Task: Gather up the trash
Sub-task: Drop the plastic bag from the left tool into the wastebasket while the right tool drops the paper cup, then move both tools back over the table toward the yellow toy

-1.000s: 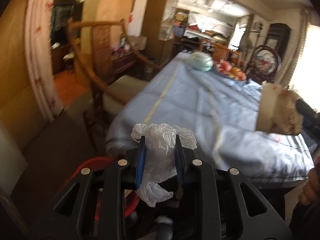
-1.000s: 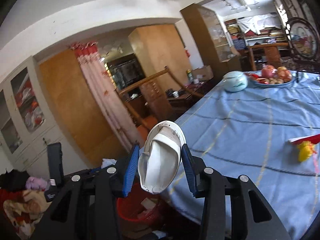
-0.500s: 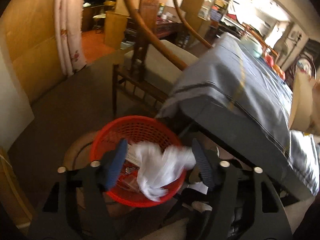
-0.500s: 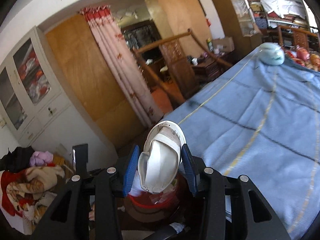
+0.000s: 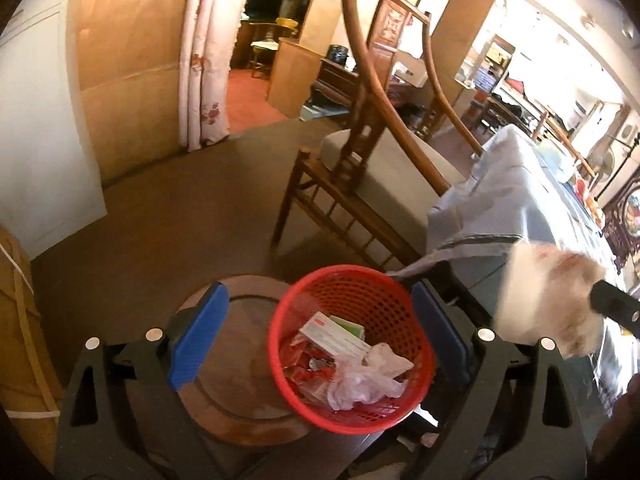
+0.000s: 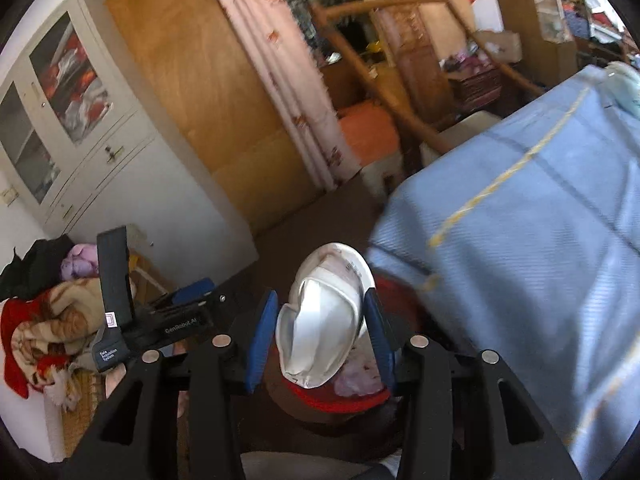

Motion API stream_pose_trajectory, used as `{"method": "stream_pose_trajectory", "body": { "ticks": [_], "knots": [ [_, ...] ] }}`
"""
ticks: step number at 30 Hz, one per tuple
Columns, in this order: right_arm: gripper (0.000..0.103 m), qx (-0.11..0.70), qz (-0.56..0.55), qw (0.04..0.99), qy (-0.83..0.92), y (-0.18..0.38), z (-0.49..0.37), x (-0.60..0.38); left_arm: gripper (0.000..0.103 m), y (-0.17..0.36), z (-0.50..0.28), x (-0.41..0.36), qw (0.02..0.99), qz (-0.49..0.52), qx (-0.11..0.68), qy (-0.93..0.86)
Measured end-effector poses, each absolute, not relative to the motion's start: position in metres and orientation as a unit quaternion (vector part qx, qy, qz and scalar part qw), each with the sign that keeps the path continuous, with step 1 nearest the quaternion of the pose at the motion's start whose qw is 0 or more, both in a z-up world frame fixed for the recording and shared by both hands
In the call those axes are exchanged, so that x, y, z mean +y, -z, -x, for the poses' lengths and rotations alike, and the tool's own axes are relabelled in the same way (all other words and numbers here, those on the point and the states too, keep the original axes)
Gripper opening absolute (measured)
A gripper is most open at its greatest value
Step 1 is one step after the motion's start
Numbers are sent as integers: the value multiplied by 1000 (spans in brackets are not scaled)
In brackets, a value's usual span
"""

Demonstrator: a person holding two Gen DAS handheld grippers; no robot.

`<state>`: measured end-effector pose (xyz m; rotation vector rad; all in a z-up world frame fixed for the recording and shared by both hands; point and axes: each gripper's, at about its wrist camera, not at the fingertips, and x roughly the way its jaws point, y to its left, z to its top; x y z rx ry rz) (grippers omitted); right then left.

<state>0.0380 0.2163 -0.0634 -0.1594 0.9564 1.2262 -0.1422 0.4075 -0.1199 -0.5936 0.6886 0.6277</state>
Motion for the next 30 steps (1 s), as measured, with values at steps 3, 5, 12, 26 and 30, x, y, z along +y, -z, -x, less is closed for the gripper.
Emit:
{"method": "stream_pose_trajectory", "body": {
  "ticks": [3, 5, 12, 26, 30],
  "knots": [
    [70, 435, 64, 709, -552, 67, -39, 220, 90, 122, 143, 412, 848, 286, 328, -302],
    [70, 430, 66, 715, -547, 65, -40, 217, 90, 121, 140, 412, 848, 287, 328, -302],
    [70, 429, 35, 737, -522, 58, -62, 179, 90, 114, 127, 395, 856, 270, 337, -283],
    [83, 360, 15, 804, -473, 31, -64, 86, 91, 61, 67, 294, 904, 180, 343, -181],
    [91, 326, -6, 836, -441, 17, -69, 39, 91, 47, 47, 252, 915, 138, 347, -153]
  ]
}}
